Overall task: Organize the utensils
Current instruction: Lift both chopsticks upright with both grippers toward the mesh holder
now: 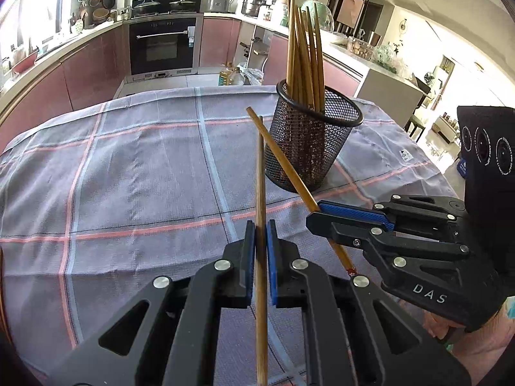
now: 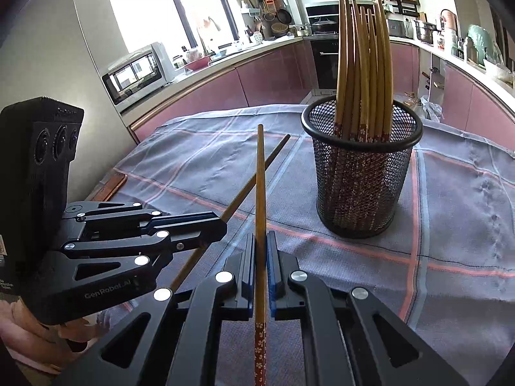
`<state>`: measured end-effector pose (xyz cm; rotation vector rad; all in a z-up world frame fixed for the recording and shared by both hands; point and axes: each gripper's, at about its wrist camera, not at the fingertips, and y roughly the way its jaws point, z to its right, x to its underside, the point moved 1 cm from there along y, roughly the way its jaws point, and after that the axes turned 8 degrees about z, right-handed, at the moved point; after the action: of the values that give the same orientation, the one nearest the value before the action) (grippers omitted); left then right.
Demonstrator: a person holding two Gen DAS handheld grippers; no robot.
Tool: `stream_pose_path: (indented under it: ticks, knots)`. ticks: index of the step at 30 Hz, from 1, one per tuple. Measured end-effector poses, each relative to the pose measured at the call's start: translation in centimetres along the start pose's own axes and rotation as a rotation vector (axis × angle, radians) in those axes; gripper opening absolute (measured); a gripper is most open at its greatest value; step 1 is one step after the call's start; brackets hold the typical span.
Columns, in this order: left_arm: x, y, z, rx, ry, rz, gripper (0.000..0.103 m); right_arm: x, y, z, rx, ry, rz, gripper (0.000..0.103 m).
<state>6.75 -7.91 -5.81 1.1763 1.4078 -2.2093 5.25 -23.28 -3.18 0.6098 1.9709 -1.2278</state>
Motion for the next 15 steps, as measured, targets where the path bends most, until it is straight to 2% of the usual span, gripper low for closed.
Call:
stream_pose_path:
  ticks: [15]
  knots:
    - [-0.9,-2.8,-0.3,0.067,-0.045,0.061,0.008,-1.5,-2.4,-0.4,-0.018,0.008,0.079,0.006]
